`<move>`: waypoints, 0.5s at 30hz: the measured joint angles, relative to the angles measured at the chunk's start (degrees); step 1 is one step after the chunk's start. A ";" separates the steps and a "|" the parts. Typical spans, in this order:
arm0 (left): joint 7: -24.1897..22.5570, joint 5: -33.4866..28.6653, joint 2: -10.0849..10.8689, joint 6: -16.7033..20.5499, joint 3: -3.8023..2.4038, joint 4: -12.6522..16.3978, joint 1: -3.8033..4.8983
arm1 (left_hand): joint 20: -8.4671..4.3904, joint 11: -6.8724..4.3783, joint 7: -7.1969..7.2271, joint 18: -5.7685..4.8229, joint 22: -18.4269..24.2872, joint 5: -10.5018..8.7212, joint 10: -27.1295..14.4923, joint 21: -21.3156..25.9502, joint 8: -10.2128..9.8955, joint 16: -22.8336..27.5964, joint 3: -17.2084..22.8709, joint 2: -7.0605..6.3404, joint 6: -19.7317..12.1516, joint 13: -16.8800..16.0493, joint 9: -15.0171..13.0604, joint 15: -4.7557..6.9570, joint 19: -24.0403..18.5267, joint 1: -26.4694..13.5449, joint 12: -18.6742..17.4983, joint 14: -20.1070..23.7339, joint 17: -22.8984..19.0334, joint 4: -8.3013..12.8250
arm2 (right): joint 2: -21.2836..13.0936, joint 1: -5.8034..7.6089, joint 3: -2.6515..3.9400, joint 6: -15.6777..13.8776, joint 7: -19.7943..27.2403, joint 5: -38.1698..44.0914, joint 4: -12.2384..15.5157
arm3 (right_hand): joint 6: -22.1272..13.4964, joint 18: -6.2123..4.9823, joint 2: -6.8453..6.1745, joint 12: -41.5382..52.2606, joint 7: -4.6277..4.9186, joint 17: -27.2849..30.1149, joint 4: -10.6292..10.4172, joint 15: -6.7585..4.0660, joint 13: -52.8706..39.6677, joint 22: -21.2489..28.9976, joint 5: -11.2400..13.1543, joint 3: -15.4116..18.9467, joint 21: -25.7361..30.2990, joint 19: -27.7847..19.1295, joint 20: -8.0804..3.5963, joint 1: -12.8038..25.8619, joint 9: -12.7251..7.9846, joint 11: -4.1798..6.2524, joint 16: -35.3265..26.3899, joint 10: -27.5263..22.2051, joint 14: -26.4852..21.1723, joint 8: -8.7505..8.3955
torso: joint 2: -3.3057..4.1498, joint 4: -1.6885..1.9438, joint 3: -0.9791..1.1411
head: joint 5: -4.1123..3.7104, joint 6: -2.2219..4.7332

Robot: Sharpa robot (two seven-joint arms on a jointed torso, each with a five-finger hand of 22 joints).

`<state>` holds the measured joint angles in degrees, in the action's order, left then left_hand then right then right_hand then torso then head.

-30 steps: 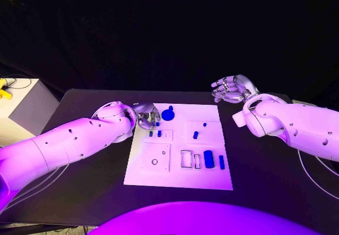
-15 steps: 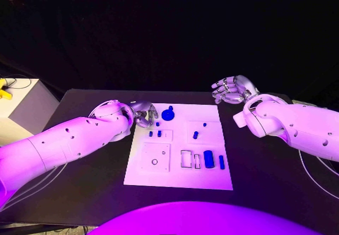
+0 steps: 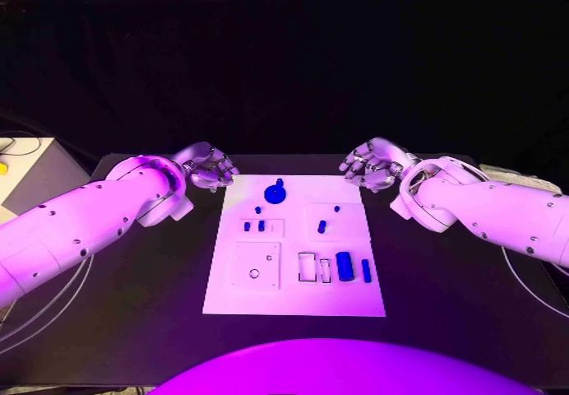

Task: Assemble the parts on the task board

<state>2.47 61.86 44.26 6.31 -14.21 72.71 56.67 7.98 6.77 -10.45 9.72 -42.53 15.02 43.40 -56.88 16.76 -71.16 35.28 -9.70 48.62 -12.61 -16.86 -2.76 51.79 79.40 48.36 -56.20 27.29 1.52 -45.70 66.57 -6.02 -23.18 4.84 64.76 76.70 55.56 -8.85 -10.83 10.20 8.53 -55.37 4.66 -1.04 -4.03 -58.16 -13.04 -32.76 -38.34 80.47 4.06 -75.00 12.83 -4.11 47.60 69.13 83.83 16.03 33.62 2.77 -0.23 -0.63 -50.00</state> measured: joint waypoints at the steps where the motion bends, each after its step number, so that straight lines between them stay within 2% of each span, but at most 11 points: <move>1: -1.00 -3.33 0.53 -0.03 -0.12 0.40 -0.08 | 0.09 0.02 -0.20 0.00 0.33 0.00 0.02 0.53 0.09 0.70 -0.34 0.05 -0.20 0.43 0.13 -0.02 -0.09 -0.06 -0.40 0.21 -0.39 -0.11 | -0.01 -0.18 -0.03 0.72 -0.40 2.42 0.12 | 0.00 0.05 -0.16 -0.49 0.00 -1.65 -0.16 0.00 0.00 -1.40 0.28 -0.16 -2.19 0.58 0.01 0.16 0.00 -0.04 2.38 0.04 0.00 -0.10 | -0.04 0.00 -0.04 | -0.18 0.00; 2: -2.39 -7.62 1.23 -0.20 -0.28 1.04 -0.33 | 0.32 0.20 -0.29 0.00 0.72 0.00 0.20 1.07 0.09 1.31 -0.71 0.36 -0.29 0.77 0.26 -0.14 -0.32 -0.36 -0.71 0.34 -0.70 -0.19 | -0.03 -0.43 -0.03 1.60 -1.00 5.62 0.26 | 0.00 0.77 -0.42 -0.93 0.00 -3.08 -0.34 0.00 0.00 -2.57 0.33 -0.32 -3.99 0.99 0.02 0.42 0.00 -0.04 4.42 0.04 0.00 -0.30 | -0.07 0.01 -0.07 | -0.27 0.00; 4: -4.44 -13.40 2.19 -0.69 -0.46 1.98 -0.97 | 0.32 0.42 -0.29 0.00 1.46 0.00 0.43 2.05 0.09 2.20 -1.57 0.62 -0.30 1.33 0.36 -0.32 -0.31 -0.62 -1.02 0.52 -1.20 -0.75 | -0.04 -0.81 -0.04 2.67 -1.94 9.96 0.42 | 0.00 0.90 -1.04 -1.84 0.00 -5.81 -0.96 0.00 0.00 -4.68 0.92 -0.41 -7.25 1.83 0.15 1.04 0.00 -0.04 8.36 0.05 0.00 -0.60 | -0.10 0.03 -0.13 | -0.44 0.00; 6: -6.72 -19.27 3.15 -1.61 -0.82 3.17 -1.97 | 0.32 0.42 -0.29 0.00 2.00 0.00 0.43 2.84 0.37 2.49 -2.32 0.47 -0.30 1.65 0.43 -0.32 -0.31 -1.04 -1.28 0.52 -1.43 -1.16 | 0.05 -1.21 -0.04 3.52 -3.08 14.40 0.45 | 0.00 0.90 -1.40 -2.55 0.00 -7.52 -1.46 0.00 0.00 -5.78 1.50 -0.41 -8.93 1.98 0.26 1.40 0.05 -0.22 10.87 -0.15 0.00 -0.88 | -0.12 0.03 -0.18 | -0.53 0.00; 7: -7.61 -21.41 3.46 -2.07 -0.96 3.59 -2.30 | 0.32 0.40 -0.29 0.00 2.58 0.00 0.44 3.54 0.53 2.92 -2.90 0.25 -0.30 1.98 0.51 -0.32 -0.31 -1.26 -1.67 0.52 -1.62 -1.46 | 0.09 -1.40 -0.04 3.75 -3.56 16.07 0.45 | -0.01 1.11 -1.72 -3.12 0.00 -8.56 -1.84 0.00 0.04 -6.46 1.94 -0.36 -9.94 2.50 0.30 1.73 0.09 -0.48 12.38 -0.83 0.00 -0.98 | -0.12 0.03 -0.18 | -0.54 0.00; 8: -8.75 -24.06 3.84 -2.71 -1.17 4.19 -2.65 | 0.32 0.44 -0.30 0.00 2.97 0.00 0.73 4.01 0.73 3.22 -3.26 0.19 -0.30 2.23 0.55 -0.32 -0.31 -1.32 -2.00 0.52 -1.73 -1.63 | 0.18 -1.70 -0.04 4.00 -4.22 18.17 0.47 | -0.01 1.77 -1.93 -3.46 -0.01 -9.25 -2.09 0.00 0.05 -6.92 2.29 -0.38 -10.64 2.63 0.36 1.93 0.09 -0.58 13.42 -1.15 0.00 -0.98 | -0.12 0.03 -0.18 | -0.54 0.00; 15: -13.93 -34.15 5.41 -5.47 -2.35 7.27 -4.11 | 0.32 0.47 -0.29 0.00 4.98 0.00 0.92 6.64 1.07 4.86 -4.78 0.19 -0.30 3.34 0.79 -0.41 -0.31 -1.32 -3.22 1.45 -2.44 -2.39 | 1.18 -2.90 -0.06 4.66 -7.46 26.59 0.55 | -0.01 1.78 -2.53 -4.15 -0.01 -12.80 -2.78 0.21 -0.02 -9.89 2.65 -0.66 -15.25 3.14 0.46 1.32 0.33 -0.68 18.71 -1.41 0.20 -1.42 | -0.09 0.13 -0.19 | -0.52 0.00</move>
<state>-11.46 27.70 49.67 0.84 -16.56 79.98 52.56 8.30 7.23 -10.74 9.72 -37.55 15.02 44.32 -50.24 17.83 -66.30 30.51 -9.51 48.32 -9.27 -16.07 -3.17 51.48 78.08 45.14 -54.74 24.84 -0.87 -44.52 63.66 -6.07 -18.52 -2.62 91.35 77.25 55.55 -7.07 -13.36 6.05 8.53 -68.17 1.88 -0.84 -4.05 -68.05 -10.39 -33.42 -53.59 83.62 4.52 -73.68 13.16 -4.78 66.31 67.72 84.03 14.61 33.54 2.90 -0.42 -1.15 -50.00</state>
